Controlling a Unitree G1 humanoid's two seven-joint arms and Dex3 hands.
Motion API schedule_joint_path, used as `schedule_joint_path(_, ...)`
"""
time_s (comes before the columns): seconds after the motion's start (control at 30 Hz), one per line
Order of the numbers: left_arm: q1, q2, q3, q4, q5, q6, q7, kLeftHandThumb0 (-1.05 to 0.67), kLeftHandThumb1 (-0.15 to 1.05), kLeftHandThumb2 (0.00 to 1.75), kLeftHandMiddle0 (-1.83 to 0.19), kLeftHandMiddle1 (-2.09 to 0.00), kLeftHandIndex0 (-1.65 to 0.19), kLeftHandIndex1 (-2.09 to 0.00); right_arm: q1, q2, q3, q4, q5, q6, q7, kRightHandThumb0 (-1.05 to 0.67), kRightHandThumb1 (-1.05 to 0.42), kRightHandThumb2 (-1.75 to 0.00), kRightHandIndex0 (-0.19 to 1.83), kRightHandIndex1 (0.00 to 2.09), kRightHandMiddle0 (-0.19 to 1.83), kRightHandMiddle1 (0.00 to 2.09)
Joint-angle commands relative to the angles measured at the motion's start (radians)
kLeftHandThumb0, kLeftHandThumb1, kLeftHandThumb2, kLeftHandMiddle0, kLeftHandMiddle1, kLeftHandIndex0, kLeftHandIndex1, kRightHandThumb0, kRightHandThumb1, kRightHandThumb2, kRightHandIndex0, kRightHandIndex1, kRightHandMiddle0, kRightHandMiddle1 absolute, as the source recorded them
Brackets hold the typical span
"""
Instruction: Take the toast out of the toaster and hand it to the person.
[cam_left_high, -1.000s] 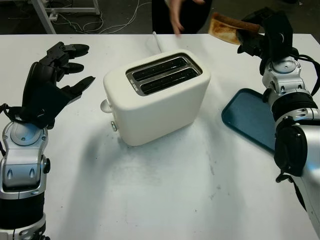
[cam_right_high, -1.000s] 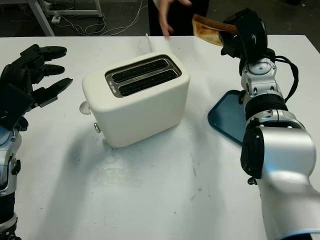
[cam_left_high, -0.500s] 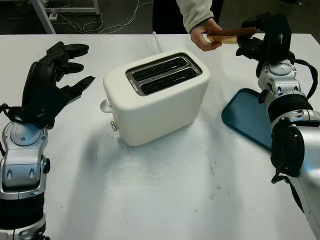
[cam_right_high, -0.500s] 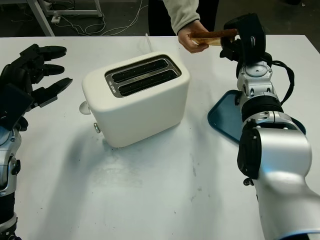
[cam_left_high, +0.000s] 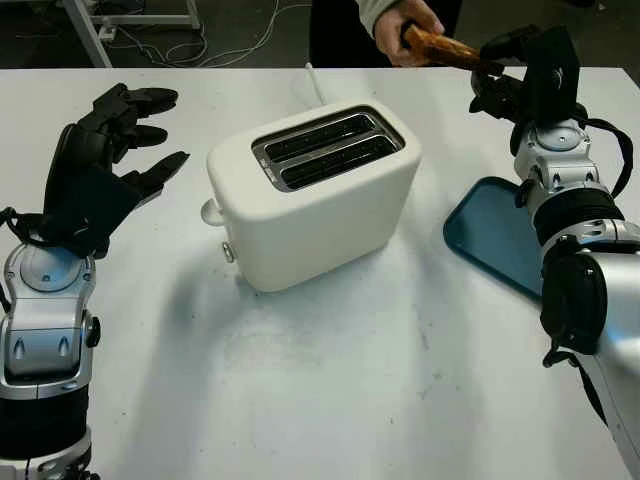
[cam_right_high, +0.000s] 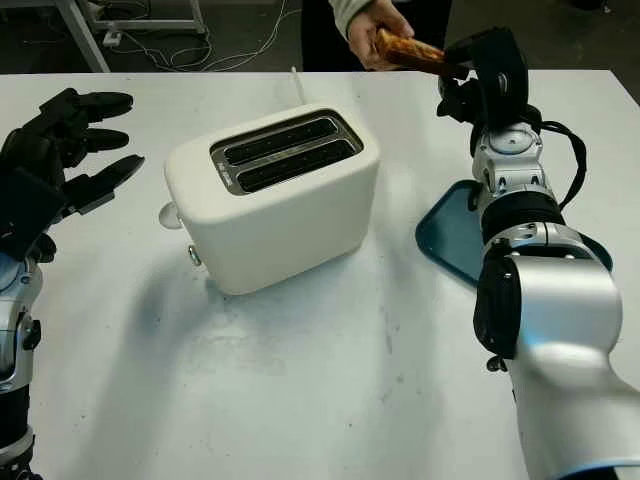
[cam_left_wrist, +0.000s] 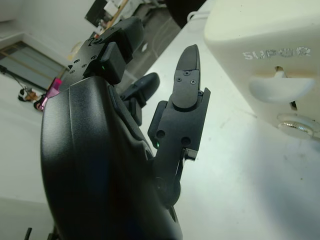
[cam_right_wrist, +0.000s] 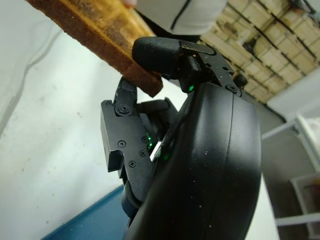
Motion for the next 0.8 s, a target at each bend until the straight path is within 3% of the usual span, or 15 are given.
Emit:
schedule_joint_path(0.0, 0.014, 0.005, 0.003, -0.001, 0.007, -0.009, 0.007, -0.26, 0.92, 0.12, -0.18, -0.99, -0.32, -0.6, 0.017, -0.015, 0.03, 0.009, -0.031, -0.009, 0.008, -0.24, -0.92, -0.25, 0.6, 1.67, 0.47, 1.41)
schedule_joint_path(0.03, 0.014, 0.006, 0.003, -0.003, 0.008, -0.006, 0.006, -0.26, 0.92, 0.12, -0.18, -0.99, -0.32, -0.6, 0.019, -0.018, 0.039, 0.008, -0.04, -0.014, 0.023, -0.3, -0.92, -0.2, 0.58, 1.58, 0.53, 1.18)
schedule_joint_path(0.07, 0.015, 0.006, 0.003, -0.004, 0.009, -0.002, 0.006, -0.26, 0.92, 0.13, -0.18, -0.99, -0.32, -0.59, 0.02, -0.018, 0.033, 0.006, -0.03, -0.013, 0.052, -0.39, -0.92, -0.14, 0.47, 1.22, 0.51, 0.81)
schedule_joint_path(0.13, 0.016, 0.004, 0.005, -0.006, 0.005, 0.001, 0.006, -0.26, 0.92, 0.13, -0.17, -0.99, -0.31, -0.59, 0.022, -0.021, 0.028, 0.001, -0.02, -0.013, 0.111, -0.47, -0.92, -0.07, 0.42, 0.63, 0.47, 0.33)
schedule_joint_path(0.17, 0.017, 0.002, 0.007, -0.004, 0.001, -0.004, 0.006, -0.26, 0.92, 0.13, -0.17, -0.98, -0.31, -0.59, 0.025, -0.027, 0.042, -0.002, -0.033, -0.018, 0.134, -0.54, -0.92, -0.05, 0.32, 0.34, 0.37, 0.14)
schedule_joint_path(0.23, 0.019, 0.0, 0.009, -0.002, -0.001, -0.013, 0.006, -0.25, 0.92, 0.13, -0.17, -0.98, -0.32, -0.59, 0.033, -0.038, 0.068, -0.011, -0.059, -0.032, 0.16, -0.6, -0.92, -0.06, 0.21, 0.14, 0.24, 0.04)
schedule_joint_path(0.43, 0.038, -0.01, 0.018, 0.003, -0.004, -0.033, 0.019, -0.26, 0.92, 0.13, -0.17, -0.98, -0.32, -0.59, 0.077, -0.041, 0.068, -0.073, -0.038, -0.098, 0.2, -0.65, -0.92, -0.04, 0.06, 0.01, 0.09, 0.0)
schedule_joint_path(0.53, 0.058, -0.022, 0.025, -0.005, 0.001, -0.056, 0.035, -0.26, 0.92, 0.13, -0.18, -0.98, -0.32, -0.59, 0.134, -0.022, 0.018, -0.156, 0.046, -0.143, 0.288, -0.57, -0.91, -0.02, 0.01, 0.0, 0.05, 0.0)
schedule_joint_path(0.77, 0.142, -0.067, 0.049, -0.122, -0.017, -0.039, 0.059, -0.25, 0.92, 0.13, -0.18, -0.99, -0.32, -0.59, 0.374, 0.015, 0.021, -0.532, 0.098, -0.119, 0.306, -0.58, -0.91, -0.01, 0.1, 0.04, 0.12, 0.03)
